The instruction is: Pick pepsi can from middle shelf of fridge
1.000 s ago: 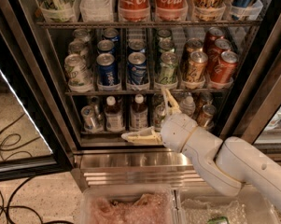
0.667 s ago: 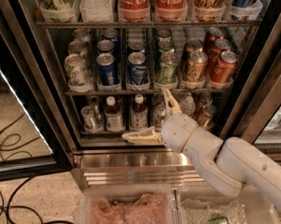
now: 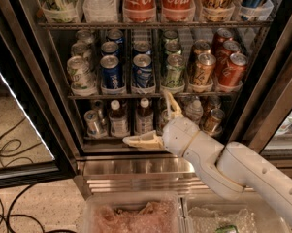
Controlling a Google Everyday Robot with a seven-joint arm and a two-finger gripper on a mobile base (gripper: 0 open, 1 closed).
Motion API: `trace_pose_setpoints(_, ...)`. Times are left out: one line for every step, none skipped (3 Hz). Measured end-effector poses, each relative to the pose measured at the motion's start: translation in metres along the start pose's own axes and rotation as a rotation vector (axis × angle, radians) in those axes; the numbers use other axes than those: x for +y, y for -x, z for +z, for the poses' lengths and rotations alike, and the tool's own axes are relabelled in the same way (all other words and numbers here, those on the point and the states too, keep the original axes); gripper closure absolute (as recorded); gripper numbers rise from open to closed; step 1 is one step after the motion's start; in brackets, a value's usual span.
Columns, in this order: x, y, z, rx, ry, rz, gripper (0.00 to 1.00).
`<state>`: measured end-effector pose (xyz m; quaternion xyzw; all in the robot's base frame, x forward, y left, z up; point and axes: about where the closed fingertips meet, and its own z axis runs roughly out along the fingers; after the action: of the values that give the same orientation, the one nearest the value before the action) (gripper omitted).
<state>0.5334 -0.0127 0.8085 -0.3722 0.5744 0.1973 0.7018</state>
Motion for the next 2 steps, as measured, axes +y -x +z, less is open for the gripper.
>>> trace_pose_setpoints(-0.0072,0.001,0.0254,-0.049,0.021,-0.035,0.0)
trace_pose_setpoints(-0.013,0.0016,0.0318,-0.061,0.014,-0.04,0.0)
